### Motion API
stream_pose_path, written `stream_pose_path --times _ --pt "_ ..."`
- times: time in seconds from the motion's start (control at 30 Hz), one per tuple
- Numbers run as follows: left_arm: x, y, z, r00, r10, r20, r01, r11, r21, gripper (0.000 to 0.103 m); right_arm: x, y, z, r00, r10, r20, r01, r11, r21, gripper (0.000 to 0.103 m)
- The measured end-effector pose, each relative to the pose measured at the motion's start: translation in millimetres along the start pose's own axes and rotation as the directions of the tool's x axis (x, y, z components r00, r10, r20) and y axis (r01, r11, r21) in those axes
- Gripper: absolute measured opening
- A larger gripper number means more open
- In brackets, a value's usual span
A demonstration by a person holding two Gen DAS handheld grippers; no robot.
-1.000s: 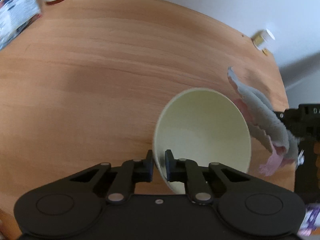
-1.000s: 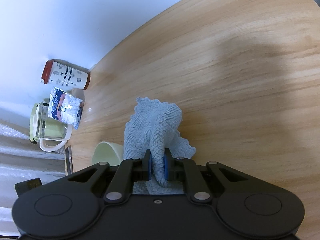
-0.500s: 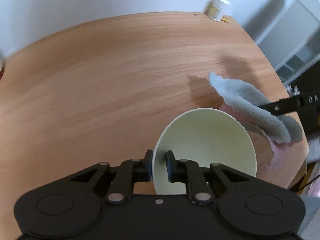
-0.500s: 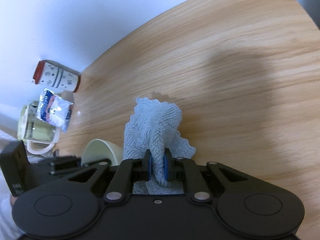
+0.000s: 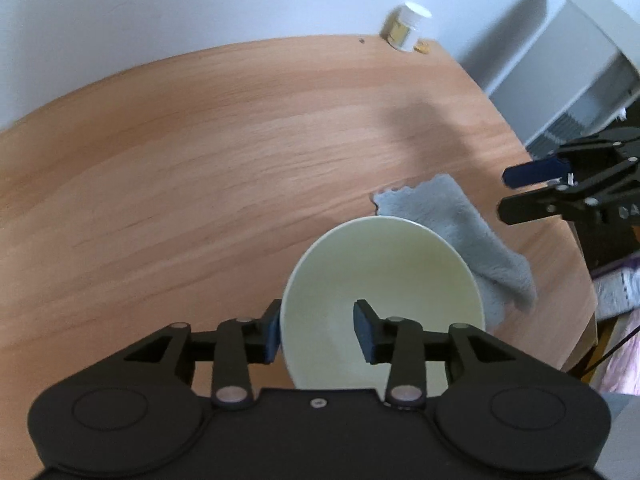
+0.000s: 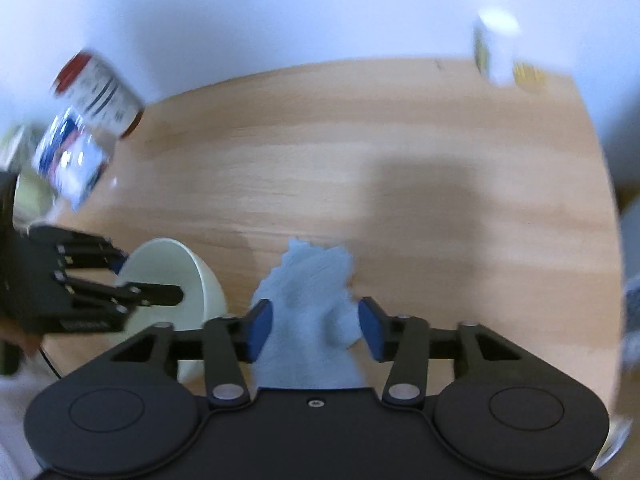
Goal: Clean bowl
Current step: 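Open the right gripper and regrasp the grey-blue cloth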
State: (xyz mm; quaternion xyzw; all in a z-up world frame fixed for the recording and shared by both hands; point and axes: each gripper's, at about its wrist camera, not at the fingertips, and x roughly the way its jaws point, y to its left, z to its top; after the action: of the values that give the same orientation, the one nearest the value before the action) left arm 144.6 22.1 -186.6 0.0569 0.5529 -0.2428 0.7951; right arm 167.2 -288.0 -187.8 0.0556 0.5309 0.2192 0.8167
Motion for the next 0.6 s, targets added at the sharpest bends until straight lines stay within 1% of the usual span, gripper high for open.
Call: stream_pose_path --times 0.07,0.1,0.13,0.17,0.2,0.23,0.27,0.3,0.33,0.37,0.4,0.43,0.5,0.6 --pt "-5 -4 -3 1.000 0.013 0.015 -0.012 0.999 -0.032 0.040 -12 9 2 1.000 0.014 0.001 -0.014 0.982 -0.187 0.060" --pt "-7 -5 -5 1.000 0.015 0.021 -0.014 0.999 -0.048 0.040 -14 13 0 1.000 0.007 -0.003 -0.008 0.969 -0.248 0.061" --pt "-9 -5 -8 1.000 0.016 0.026 -0.014 0.997 -0.073 0.041 -18 23 -5 1.000 -0.010 -0.023 0.000 0.919 -0.393 0.061" --pt "-12 -4 -12 0.999 0.016 0.030 -0.013 0.994 -0.108 0.041 -18 30 -10 0.998 -0.016 -0.055 -0.013 0.869 -0.494 0.061" --pt "-14 -3 -14 0.999 0.016 0.031 -0.012 0.991 -0.130 0.041 -17 33 -14 0.997 -0.022 -0.078 -0.024 0.839 -0.544 0.061" --pt "-15 -1 -18 0.999 0.017 0.030 -0.012 0.987 -0.157 0.041 -14 40 -20 0.991 -0.042 -0.126 -0.049 0.764 -0.644 0.061" --pt "-17 2 -25 0.999 0.018 0.028 -0.012 0.979 -0.204 0.041 -12 45 -24 0.988 -0.050 -0.147 -0.070 0.703 -0.708 0.062" --pt "-18 4 -31 0.999 0.023 0.030 -0.015 0.970 -0.244 0.041 -11 48 -27 0.987 -0.052 -0.155 -0.082 0.665 -0.742 0.062" --pt "-20 6 -36 0.999 0.031 0.035 -0.020 0.960 -0.278 0.041 -6 54 -31 0.983 -0.058 -0.173 -0.110 0.571 -0.814 0.063" --pt "-21 7 -40 0.998 0.040 0.041 -0.025 0.950 -0.311 0.041 -2 56 -33 0.981 -0.062 -0.186 -0.125 0.533 -0.837 0.070" --pt "-23 9 -44 0.998 0.050 0.046 -0.032 0.942 -0.335 0.041 2 58 -34 0.978 -0.066 -0.198 -0.140 0.495 -0.857 0.073" --pt "-24 9 -46 0.997 0.061 0.051 -0.039 0.935 -0.354 0.041 7 59 -32 0.976 -0.059 -0.210 -0.159 0.464 -0.871 0.073" --pt "-23 12 -48 0.997 0.063 0.043 -0.041 0.918 -0.393 0.041 12 61 -30 0.974 -0.031 -0.226 -0.192 0.423 -0.886 0.075" --pt "-20 12 -52 0.995 0.089 0.033 -0.065 0.890 -0.452 0.041 27 63 -24 0.959 -0.032 -0.280 -0.246 0.390 -0.887 0.075"
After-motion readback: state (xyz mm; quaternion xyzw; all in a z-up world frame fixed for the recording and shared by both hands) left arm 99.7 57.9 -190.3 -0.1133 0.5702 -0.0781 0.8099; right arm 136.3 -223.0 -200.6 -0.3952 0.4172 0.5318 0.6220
